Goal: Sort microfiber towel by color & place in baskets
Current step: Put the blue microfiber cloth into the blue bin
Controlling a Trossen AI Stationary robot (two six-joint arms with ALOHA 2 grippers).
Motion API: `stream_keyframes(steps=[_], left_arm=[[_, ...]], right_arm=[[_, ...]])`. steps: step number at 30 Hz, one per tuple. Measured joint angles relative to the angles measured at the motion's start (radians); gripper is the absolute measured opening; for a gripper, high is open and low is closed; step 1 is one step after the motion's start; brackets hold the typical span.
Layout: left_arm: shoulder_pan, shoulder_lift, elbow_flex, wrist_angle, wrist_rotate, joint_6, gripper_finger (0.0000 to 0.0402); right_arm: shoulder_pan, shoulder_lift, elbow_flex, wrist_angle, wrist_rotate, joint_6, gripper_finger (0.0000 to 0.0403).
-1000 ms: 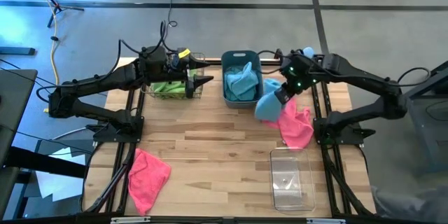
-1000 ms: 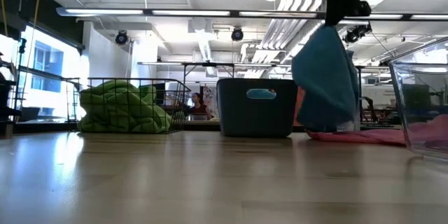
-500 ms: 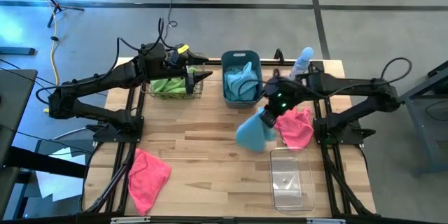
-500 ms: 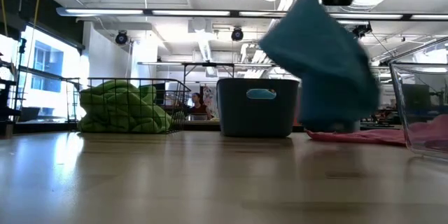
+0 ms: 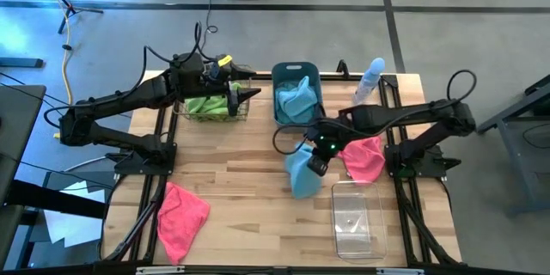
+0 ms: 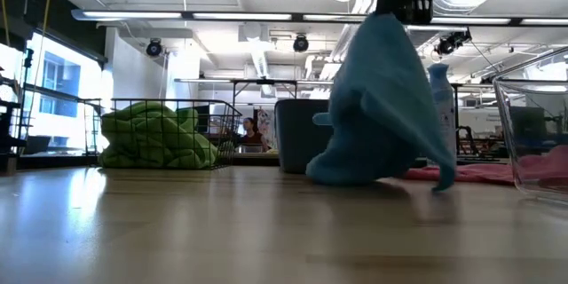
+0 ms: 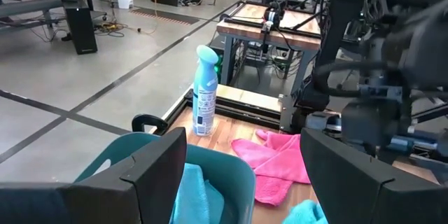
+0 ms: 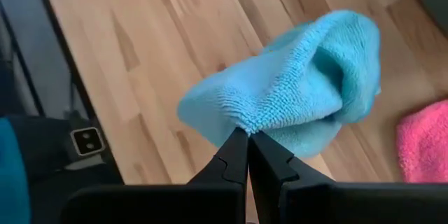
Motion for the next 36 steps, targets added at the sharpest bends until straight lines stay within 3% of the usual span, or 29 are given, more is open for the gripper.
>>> stream_keyframes(steps=[13,18,24,36], left_arm=[[0.000,0.000,0.000,0.000,0.000,-0.021,0.0266],[0.000,0.000,0.000,0.000,0.000,-0.028,0.0266],[0.000,0.000,0.000,0.000,0.000,-0.030,0.0266],[0.000,0.000,0.000,0.000,0.000,-0.030,0.0266]], right_arm=[[-0.008,0.163,0.000,0.027,0.057,-0.181,0.0001],[-0.008,0.236,0.000,0.078,0.055,-0.266,0.0024],[-0.008,0.315,0.000,0.108,0.084,-0.340,0.0093],[-0.008,0.319,0.070,0.024,0.127,-0.440,0.0283]])
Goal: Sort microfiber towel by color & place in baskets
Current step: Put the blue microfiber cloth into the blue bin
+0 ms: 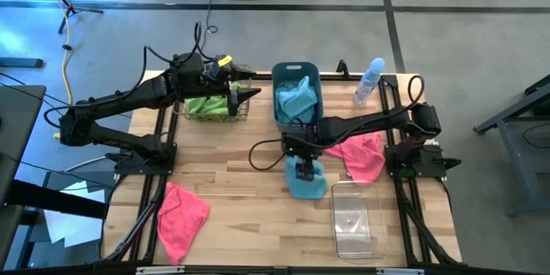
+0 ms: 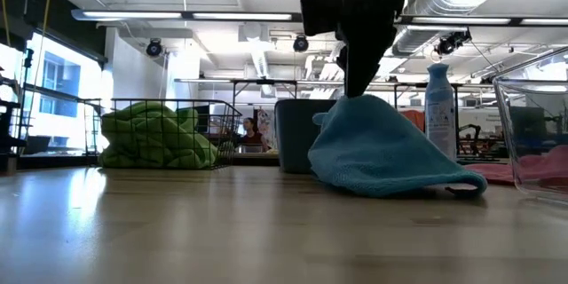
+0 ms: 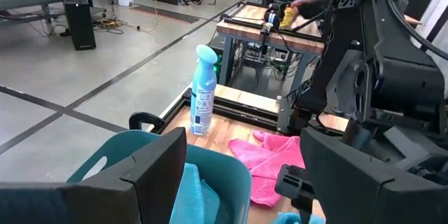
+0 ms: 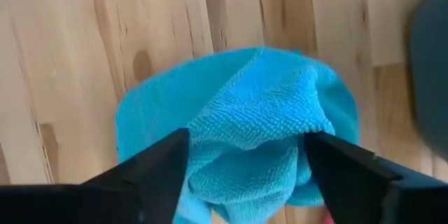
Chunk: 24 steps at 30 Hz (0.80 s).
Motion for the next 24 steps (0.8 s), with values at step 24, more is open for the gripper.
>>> stream_keyframes(steps=[24], left_arm=[[0.000,0.000,0.000,-0.004,-0.001,0.038,0.0266]], right_arm=[[0.054,-0.022,0.023,-0.195,-0.004,-0.072,0.0332]])
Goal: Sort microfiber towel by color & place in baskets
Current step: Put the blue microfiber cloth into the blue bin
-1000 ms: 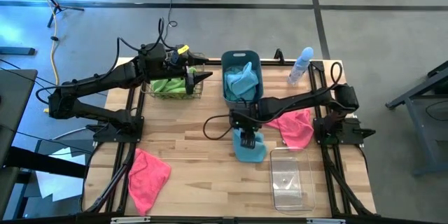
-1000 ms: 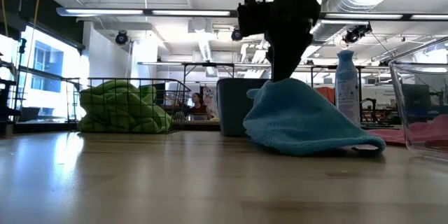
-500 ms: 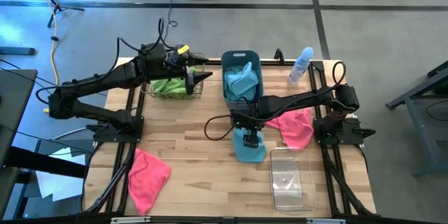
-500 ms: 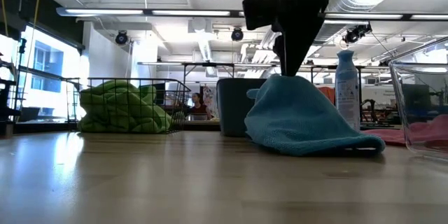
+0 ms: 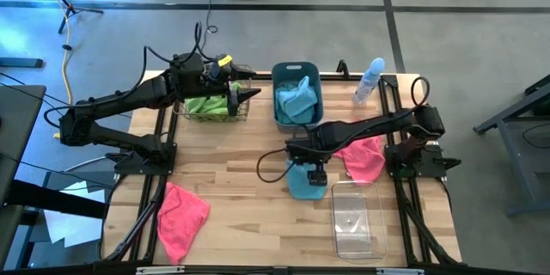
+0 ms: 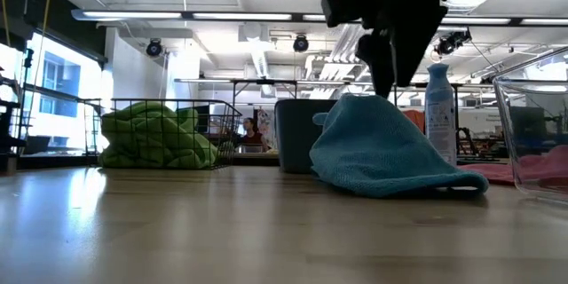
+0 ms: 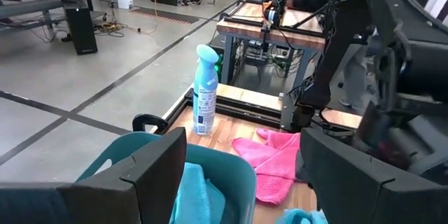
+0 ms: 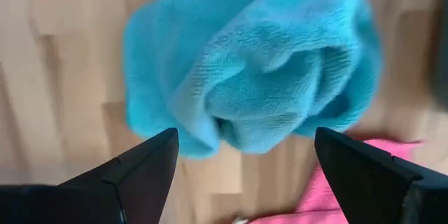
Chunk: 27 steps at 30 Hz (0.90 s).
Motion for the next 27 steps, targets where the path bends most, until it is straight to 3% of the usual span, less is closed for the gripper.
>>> stream_keyframes(steps=[10,20,27], left_arm=[[0.000,0.000,0.000,-0.006,0.000,0.000,0.0266],[0.000,0.000,0.000,-0.006,0.000,-0.005,0.0266],[0.000,0.000,0.000,-0.010,0.000,-0.011,0.0266]], right_arm=[[0.003,0.004,-0.002,0.144,0.184,-0.083,0.0332],[-0.039,0.065,-0.003,0.149,0.028,-0.086,0.0332],[-0.022,0.124,-0.003,0.187,0.004,-0.090,0.0332]])
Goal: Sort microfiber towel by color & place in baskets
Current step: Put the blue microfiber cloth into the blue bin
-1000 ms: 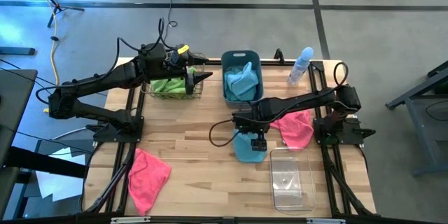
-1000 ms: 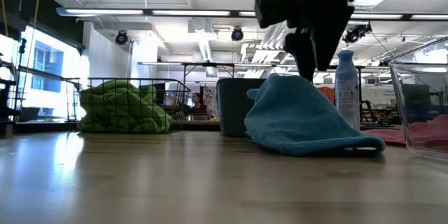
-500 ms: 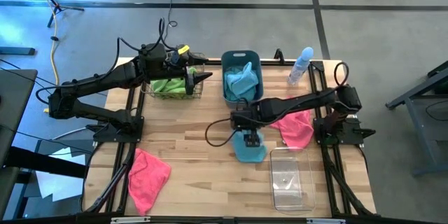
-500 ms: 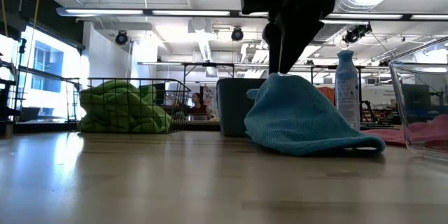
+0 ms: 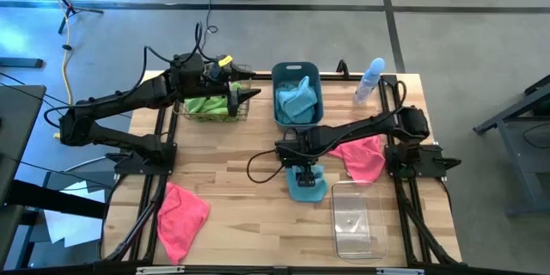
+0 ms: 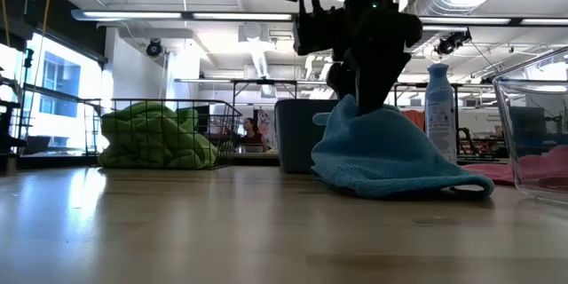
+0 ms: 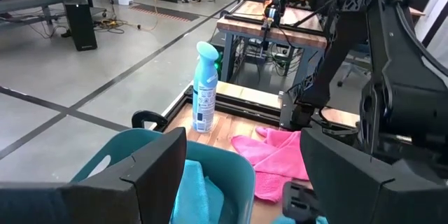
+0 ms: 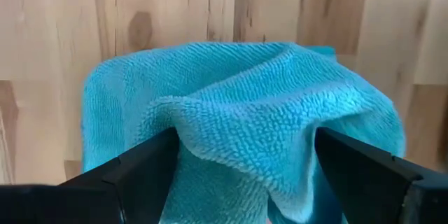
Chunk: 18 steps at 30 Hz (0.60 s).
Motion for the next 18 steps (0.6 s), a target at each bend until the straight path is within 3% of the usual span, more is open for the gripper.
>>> stream_keyframes(steps=[18], left_arm=[[0.000,0.000,0.000,-0.004,0.000,0.000,0.0266]], right_arm=[[0.052,0.151,0.000,0.009,0.033,0.022,0.0332]])
